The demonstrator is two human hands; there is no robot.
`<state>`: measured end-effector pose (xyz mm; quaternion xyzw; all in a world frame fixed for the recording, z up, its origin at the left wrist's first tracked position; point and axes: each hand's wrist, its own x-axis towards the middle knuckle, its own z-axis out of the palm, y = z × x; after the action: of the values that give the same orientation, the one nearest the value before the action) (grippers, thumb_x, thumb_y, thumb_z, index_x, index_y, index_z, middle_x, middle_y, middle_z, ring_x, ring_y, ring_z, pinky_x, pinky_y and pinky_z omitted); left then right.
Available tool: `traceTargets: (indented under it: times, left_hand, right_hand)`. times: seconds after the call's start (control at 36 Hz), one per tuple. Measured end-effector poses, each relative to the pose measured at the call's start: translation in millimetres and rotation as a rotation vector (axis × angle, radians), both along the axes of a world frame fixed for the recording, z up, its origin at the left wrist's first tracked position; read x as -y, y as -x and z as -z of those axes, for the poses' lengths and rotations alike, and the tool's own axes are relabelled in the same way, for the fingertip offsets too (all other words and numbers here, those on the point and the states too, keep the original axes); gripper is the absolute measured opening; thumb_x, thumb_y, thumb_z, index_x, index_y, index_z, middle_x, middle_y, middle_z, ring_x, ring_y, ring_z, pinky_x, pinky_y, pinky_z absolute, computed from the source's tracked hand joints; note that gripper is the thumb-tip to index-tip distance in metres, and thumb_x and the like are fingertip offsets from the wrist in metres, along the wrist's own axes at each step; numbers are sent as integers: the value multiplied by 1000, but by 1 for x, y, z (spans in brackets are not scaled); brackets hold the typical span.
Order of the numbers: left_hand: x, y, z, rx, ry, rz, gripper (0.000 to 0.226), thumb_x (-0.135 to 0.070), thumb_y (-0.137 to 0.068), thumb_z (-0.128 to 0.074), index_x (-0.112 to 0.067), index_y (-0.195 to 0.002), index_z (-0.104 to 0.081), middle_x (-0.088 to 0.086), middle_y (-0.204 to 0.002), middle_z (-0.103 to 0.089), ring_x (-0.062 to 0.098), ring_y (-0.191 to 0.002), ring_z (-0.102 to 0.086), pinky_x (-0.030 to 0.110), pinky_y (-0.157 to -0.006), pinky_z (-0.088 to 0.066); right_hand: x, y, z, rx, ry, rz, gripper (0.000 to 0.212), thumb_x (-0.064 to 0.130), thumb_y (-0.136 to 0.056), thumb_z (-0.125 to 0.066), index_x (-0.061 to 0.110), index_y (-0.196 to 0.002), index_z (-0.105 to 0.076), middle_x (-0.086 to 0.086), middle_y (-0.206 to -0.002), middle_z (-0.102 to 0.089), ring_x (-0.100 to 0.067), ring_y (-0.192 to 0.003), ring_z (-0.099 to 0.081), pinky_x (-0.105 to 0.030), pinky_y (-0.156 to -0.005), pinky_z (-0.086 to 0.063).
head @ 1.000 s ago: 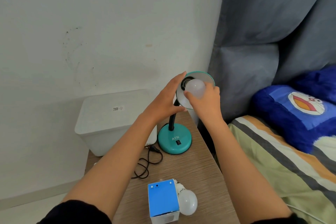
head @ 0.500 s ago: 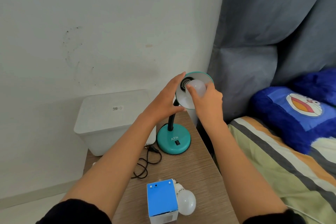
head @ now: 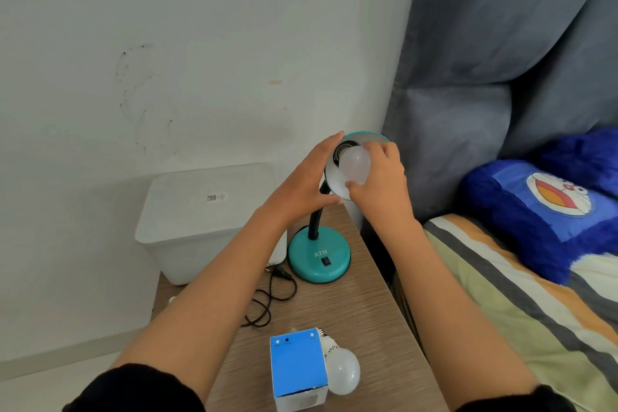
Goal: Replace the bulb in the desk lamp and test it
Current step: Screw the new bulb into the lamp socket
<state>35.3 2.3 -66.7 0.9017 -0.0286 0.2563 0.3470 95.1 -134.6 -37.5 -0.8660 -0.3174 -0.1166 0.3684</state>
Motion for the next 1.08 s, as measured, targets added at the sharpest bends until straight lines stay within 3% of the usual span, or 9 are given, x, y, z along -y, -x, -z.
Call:
traceTargets:
  times: [0.08, 0.17, 0.33, 0.53, 0.61, 0.69, 0.89, 1.03, 1.08]
  left_hand:
    - [-1, 0, 0, 4, -1, -1, 101, -13, -72, -79, -20, -148, -14, -14, -143, -24, -4, -131, -25, 9, -107, -23]
    - [-1, -1, 1, 7, 8, -5, 102, -13, -71, -80, -21, -148, -13, -15, -143, -23, -10, -129, -22, 5, -106, -21]
    - [-1, -2, 2, -7, 27, -13, 103, -13, -70, -80, -27, -147, -14, -18, -142, -25, -5, -133, -24, 19, -111, -27]
    - [-1, -3, 2, 10, 15, 3, 104, -14, -69, -81, -27, -147, -13, -18, -141, -25, -2, -133, -27, 19, -110, -27]
    - [-1, -3, 2, 15, 11, -2, 103, -15, -70, -81, -27, -147, -13, -18, -141, -26, -3, -132, -27, 18, -109, -27]
    - [-1, -2, 3, 13, 5, -4, 103, -16, -70, -81, -26, -147, -13, -18, -141, -25, -3, -131, -27, 14, -109, -27]
    - [0, -1, 1, 7, 4, -4, 103, -17, -70, -81, -26, -147, -13, -17, -141, -25, -5, -130, -26, 13, -108, -26]
    - [-1, 0, 2, 10, 0, -8, 104, -12, -69, -81, -24, -147, -13, -16, -140, -25, -4, -130, -26, 15, -109, -26]
    - [-1, 0, 3, 12, 0, -8, 104, -12, -69, -81, -24, -147, -14, -17, -140, -26, -6, -129, -26, 13, -108, -25]
  right_hand:
    - [0, -2, 2, 11, 13, 1, 57, 9, -74, -70, 9, -125, -44, -10, -128, -41, -29, -111, -50, -26, -80, -38]
    - [-1, 0, 5, 1, -15, 30, 62, 30, -79, -69, 8, -130, -41, -13, -129, -46, -31, -115, -49, -33, -87, -41]
    - [-3, -2, 4, -172, -105, 167, 55, 57, -83, -52, 9, -110, -47, -21, -103, -59, -39, -97, -56, -32, -69, -36]
    - [-5, -2, 4, -227, -182, 12, 73, 44, -76, -68, 13, -134, -35, -11, -132, -36, -26, -116, -45, -28, -84, -32]
    - [-4, -1, 7, -200, -227, 6, 61, 43, -79, -66, 16, -127, -40, -11, -122, -47, -25, -109, -49, -28, -82, -36]
    - [-3, -2, 7, -286, -300, 33, 43, 50, -85, -53, 19, -115, -44, -12, -95, -60, -27, -89, -58, -29, -71, -41]
    - [-6, -1, 5, -255, -238, -48, 62, 37, -71, -74, 17, -121, -44, -11, -122, -49, -26, -105, -55, -33, -83, -47]
    - [-8, -4, 7, -411, -364, 8, 49, 50, -77, -64, 14, -104, -46, -12, -102, -62, -25, -92, -65, -23, -65, -44]
    - [-7, -3, 8, -424, -368, -9, 50, 51, -79, -62, 16, -109, -44, -12, -110, -59, -26, -98, -63, -19, -64, -43]
